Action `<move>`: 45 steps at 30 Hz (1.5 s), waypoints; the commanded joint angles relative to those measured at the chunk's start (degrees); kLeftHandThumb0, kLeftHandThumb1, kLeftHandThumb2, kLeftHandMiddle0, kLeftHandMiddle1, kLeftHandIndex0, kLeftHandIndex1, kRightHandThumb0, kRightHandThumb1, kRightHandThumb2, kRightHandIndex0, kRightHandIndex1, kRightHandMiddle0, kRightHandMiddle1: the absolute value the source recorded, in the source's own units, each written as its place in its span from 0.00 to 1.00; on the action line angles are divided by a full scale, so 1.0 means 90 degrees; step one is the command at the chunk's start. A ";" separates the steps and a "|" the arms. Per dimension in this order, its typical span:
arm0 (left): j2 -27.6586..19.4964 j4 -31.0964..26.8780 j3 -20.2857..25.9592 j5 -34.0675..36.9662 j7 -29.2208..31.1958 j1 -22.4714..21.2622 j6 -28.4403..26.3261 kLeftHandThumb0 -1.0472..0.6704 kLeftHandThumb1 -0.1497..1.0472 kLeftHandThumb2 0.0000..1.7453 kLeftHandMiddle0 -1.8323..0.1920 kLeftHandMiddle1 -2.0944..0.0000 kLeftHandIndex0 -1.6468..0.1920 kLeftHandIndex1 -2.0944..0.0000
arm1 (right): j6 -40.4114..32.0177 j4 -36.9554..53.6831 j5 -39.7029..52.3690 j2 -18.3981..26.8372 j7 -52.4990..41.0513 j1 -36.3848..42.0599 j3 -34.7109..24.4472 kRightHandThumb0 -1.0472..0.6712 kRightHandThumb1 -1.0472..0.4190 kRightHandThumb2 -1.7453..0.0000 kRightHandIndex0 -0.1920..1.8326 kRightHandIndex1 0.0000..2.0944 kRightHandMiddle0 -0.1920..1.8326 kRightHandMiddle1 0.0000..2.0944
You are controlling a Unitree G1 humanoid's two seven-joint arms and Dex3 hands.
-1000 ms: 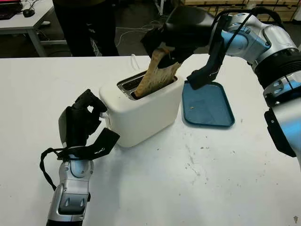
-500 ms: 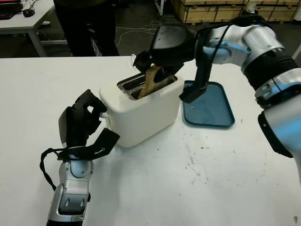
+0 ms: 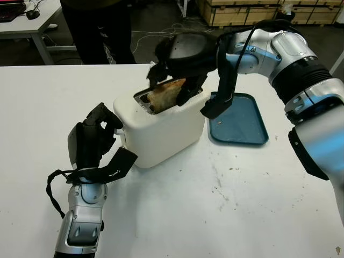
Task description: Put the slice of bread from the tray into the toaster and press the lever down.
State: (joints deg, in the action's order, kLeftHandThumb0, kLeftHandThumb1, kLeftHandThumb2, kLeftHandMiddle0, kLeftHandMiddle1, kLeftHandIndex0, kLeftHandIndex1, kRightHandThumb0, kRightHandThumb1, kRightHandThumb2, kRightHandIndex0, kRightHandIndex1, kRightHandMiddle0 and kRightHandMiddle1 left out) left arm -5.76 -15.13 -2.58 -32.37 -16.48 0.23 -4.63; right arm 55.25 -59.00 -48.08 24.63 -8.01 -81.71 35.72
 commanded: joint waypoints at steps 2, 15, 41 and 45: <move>-0.0029 0.0064 -0.0030 -0.0040 -0.0053 0.0025 0.0095 0.59 0.89 0.26 0.44 0.17 0.53 0.17 | -0.0022 0.0096 0.0019 0.0076 0.0213 -0.0182 -0.0117 0.11 0.09 0.94 0.10 0.47 0.25 0.08; -0.0037 0.0045 -0.0020 0.0005 -0.0007 -0.0007 0.0093 0.59 0.89 0.26 0.44 0.17 0.54 0.17 | -0.0364 0.0067 0.0024 0.0425 0.0723 -0.0296 -0.0465 0.19 0.09 0.96 0.20 0.49 0.34 0.13; -0.0168 0.0089 0.0087 0.0053 0.0069 -0.0095 0.0190 0.61 0.89 0.26 0.42 0.17 0.51 0.17 | -0.1699 0.2018 0.5825 -0.1039 -0.0097 0.6487 -0.4234 0.35 0.09 0.74 0.47 0.79 0.40 0.63; -0.0218 0.0044 0.0129 0.0061 0.0134 -0.0081 0.0144 0.61 0.89 0.25 0.42 0.17 0.51 0.17 | -0.2068 0.3017 0.6142 -0.1642 0.0038 0.7330 -0.4376 0.34 0.09 0.77 0.53 0.83 0.39 0.78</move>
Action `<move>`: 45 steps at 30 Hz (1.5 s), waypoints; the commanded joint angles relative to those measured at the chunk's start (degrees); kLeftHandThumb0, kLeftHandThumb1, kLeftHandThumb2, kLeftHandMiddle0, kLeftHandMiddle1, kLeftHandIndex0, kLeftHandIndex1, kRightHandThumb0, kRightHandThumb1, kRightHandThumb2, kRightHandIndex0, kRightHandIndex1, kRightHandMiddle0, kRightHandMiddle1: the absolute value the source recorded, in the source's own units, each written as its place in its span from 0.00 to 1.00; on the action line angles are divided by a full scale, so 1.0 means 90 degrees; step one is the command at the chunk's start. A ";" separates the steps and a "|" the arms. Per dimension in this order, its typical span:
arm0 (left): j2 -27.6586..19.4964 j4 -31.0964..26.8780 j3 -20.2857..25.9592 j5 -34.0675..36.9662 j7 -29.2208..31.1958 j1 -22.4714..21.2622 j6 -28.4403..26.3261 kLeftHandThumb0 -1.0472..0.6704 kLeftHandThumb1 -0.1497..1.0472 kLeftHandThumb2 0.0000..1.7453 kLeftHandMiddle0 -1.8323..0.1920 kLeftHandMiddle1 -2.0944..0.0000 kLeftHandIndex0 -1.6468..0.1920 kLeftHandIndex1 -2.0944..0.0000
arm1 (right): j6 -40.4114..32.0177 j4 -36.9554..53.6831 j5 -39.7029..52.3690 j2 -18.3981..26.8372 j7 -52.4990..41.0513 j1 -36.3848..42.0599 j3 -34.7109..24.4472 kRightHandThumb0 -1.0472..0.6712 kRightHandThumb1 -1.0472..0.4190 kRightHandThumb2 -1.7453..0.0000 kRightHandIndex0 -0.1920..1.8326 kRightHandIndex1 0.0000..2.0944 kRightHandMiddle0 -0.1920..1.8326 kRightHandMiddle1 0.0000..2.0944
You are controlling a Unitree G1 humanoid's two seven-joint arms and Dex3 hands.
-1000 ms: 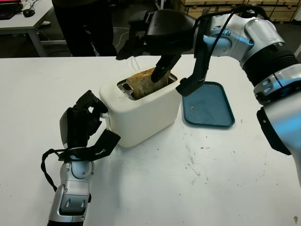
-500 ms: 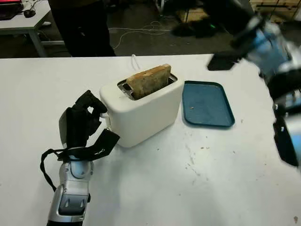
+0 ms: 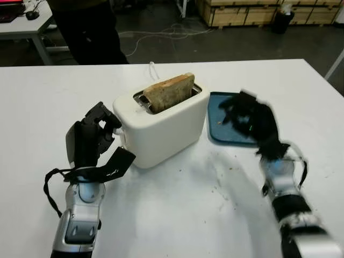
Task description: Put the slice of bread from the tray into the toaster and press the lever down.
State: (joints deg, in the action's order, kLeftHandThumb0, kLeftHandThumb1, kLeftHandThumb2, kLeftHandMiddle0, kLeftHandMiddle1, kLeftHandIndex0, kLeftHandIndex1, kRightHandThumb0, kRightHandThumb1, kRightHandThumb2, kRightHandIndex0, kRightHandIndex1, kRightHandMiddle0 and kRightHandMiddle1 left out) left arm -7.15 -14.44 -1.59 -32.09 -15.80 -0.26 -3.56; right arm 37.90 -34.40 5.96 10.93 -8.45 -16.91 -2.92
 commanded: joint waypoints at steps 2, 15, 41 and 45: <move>-0.0081 -0.0063 0.0031 0.0029 0.0096 -0.0029 0.0007 0.61 0.89 0.24 0.43 0.17 0.52 0.17 | -0.0256 0.0669 0.0094 -0.0285 0.0172 0.0439 -0.0098 0.35 0.09 0.77 0.55 0.83 0.38 0.82; -0.0722 -0.0810 0.0173 -0.0489 0.0913 -0.0024 -0.0531 0.57 0.89 0.20 0.43 0.17 0.50 0.37 | -0.0554 0.1034 -0.0072 -0.0363 0.0282 0.0623 -0.0259 0.34 0.09 0.77 0.52 0.83 0.39 0.83; -0.2986 -0.1153 0.0360 -0.0923 0.3307 -0.0737 -0.0216 0.59 0.81 0.00 0.35 0.31 0.14 0.86 | -0.0563 0.1037 -0.0063 -0.0386 0.0031 0.0611 -0.0295 0.34 0.09 0.79 0.52 0.83 0.39 0.83; -0.3296 -0.0887 0.0396 -0.0762 0.3416 -0.0969 0.0132 0.58 0.77 0.00 0.34 0.29 0.12 0.86 | -0.0583 0.1041 -0.0060 -0.0399 0.0015 0.0616 -0.0288 0.34 0.09 0.79 0.52 0.83 0.39 0.83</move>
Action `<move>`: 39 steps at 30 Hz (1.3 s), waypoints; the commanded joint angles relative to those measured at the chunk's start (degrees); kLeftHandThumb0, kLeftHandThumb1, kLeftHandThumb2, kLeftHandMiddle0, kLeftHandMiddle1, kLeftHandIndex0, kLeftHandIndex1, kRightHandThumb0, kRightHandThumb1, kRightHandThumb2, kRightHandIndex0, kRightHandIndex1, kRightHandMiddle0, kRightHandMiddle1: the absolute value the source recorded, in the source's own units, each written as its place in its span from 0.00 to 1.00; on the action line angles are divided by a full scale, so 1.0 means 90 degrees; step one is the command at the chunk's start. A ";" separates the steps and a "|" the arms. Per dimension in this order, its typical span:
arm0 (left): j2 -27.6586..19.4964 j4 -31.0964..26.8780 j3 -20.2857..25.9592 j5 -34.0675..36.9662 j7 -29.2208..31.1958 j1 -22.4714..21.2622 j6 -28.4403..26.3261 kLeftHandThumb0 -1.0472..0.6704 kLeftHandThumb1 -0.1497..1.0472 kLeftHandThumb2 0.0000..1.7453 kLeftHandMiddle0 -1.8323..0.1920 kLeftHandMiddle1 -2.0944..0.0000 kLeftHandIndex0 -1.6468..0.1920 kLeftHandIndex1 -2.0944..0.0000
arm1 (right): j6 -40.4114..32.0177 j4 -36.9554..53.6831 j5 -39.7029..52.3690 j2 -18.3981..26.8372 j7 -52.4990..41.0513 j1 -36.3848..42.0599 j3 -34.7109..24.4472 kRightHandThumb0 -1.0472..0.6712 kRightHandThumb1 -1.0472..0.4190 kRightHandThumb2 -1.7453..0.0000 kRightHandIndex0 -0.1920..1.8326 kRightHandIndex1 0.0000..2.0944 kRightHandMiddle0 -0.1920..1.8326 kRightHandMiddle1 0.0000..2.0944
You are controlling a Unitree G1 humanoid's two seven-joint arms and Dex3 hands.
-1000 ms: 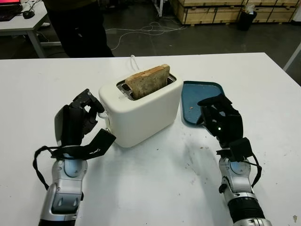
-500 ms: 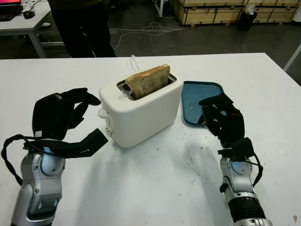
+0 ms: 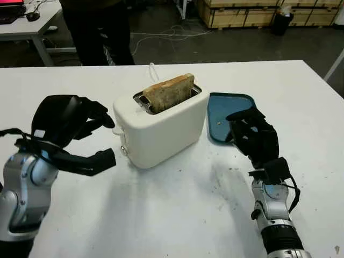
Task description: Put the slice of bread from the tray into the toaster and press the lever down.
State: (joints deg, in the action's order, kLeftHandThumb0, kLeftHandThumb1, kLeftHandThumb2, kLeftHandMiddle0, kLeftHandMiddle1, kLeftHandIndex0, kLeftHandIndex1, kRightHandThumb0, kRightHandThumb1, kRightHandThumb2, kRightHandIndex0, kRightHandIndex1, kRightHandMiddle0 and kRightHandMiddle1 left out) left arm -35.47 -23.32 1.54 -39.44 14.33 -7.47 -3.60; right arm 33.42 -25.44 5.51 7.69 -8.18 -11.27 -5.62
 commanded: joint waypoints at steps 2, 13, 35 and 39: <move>-0.0271 0.0234 0.0040 0.0124 0.0129 -0.0288 0.0276 0.58 0.77 0.00 0.34 0.27 0.10 0.86 | -0.0086 0.0040 0.0030 -0.0053 -0.0056 -0.0011 0.0012 0.34 0.09 0.79 0.52 0.83 0.39 0.83; -0.0422 0.0499 -0.0065 0.0108 0.0342 -0.0608 0.0496 0.59 0.74 0.00 0.36 0.22 0.07 0.82 | -0.0123 0.0086 0.0013 -0.0072 -0.0083 0.0017 0.0003 0.33 0.09 0.79 0.52 0.83 0.39 0.83; -0.0275 0.0621 -0.0266 0.0094 0.0272 -0.0501 0.0587 0.60 0.75 0.00 0.33 0.28 0.10 0.82 | -0.0110 0.0036 0.0116 -0.0105 -0.0226 0.0004 -0.0033 0.33 0.09 0.79 0.51 0.83 0.37 0.83; -0.0256 0.0645 -0.0275 0.0060 0.0261 -0.0472 0.0551 0.62 0.76 0.00 0.33 0.26 0.09 0.81 | -0.0115 0.0014 0.0160 -0.0109 -0.0275 -0.0004 -0.0046 0.34 0.09 0.79 0.51 0.83 0.37 0.83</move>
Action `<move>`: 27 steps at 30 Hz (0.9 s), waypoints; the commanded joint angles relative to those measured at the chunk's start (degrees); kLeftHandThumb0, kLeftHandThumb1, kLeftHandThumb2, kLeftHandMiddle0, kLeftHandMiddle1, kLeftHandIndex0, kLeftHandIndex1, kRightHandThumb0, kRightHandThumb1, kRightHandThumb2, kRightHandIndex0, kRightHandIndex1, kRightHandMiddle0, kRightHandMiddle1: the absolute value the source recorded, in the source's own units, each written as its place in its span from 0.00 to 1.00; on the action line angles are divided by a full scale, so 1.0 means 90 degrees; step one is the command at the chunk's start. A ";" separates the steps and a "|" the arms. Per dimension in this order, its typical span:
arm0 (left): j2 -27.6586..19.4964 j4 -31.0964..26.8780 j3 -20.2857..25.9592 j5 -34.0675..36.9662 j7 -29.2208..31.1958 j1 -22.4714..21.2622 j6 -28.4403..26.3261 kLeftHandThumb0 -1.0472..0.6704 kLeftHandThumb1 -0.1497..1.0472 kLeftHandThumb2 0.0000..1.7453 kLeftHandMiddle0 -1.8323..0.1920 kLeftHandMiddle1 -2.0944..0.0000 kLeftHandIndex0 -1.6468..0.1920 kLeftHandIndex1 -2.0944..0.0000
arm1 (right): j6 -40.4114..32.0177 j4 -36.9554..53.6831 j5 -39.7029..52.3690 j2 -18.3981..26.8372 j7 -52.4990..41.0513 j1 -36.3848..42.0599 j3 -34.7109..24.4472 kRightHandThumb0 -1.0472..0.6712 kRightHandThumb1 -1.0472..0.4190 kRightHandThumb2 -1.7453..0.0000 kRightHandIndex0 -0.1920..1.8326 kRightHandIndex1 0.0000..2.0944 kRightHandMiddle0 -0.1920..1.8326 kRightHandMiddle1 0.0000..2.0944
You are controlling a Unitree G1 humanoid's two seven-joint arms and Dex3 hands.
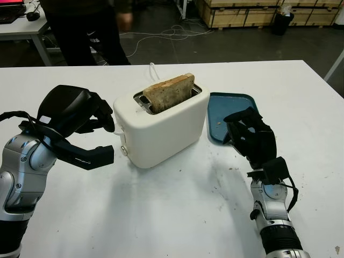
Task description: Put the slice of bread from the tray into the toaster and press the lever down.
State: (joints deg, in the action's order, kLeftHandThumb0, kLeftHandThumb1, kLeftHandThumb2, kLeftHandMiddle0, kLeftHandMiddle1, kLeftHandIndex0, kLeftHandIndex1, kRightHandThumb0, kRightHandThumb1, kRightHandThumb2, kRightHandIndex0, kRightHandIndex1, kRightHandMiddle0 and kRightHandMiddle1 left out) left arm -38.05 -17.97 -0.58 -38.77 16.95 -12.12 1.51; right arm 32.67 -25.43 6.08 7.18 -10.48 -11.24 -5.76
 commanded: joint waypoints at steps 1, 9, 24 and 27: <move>0.0031 0.0052 -0.0045 -0.0032 -0.0014 0.0046 -0.0036 0.62 0.76 0.00 0.34 0.25 0.09 0.81 | -0.0049 0.0037 0.0101 -0.0052 -0.0024 -0.0001 -0.0032 0.34 0.09 0.79 0.51 0.83 0.37 0.83; 0.0050 0.0100 -0.0114 -0.0047 0.0066 0.0025 -0.0174 0.62 0.78 0.00 0.37 0.23 0.16 0.82 | -0.0065 0.0103 0.0122 -0.0046 -0.0069 0.0002 -0.0030 0.34 0.09 0.79 0.51 0.83 0.37 0.83; 0.0109 0.0238 -0.0225 -0.0063 0.0047 -0.0070 -0.0229 0.57 0.81 0.00 0.32 0.30 0.32 0.98 | -0.0051 0.0088 0.0110 -0.0056 -0.0113 -0.0002 -0.0044 0.34 0.09 0.79 0.52 0.83 0.38 0.83; 0.0124 0.0235 -0.0245 -0.0093 0.0049 -0.0074 -0.0259 0.57 0.81 0.00 0.33 0.29 0.32 0.98 | -0.0052 0.0068 0.0186 -0.0063 -0.0174 -0.0004 -0.0061 0.34 0.09 0.79 0.52 0.83 0.38 0.83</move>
State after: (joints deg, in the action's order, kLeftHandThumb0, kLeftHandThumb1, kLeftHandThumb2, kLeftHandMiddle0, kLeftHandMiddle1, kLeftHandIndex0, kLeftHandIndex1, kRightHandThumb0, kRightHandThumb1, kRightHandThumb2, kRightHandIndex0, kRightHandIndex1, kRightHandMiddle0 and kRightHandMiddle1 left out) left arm -37.32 -16.27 -1.84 -39.08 17.37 -12.12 -0.66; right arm 32.67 -25.40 6.33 7.10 -11.84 -11.24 -5.95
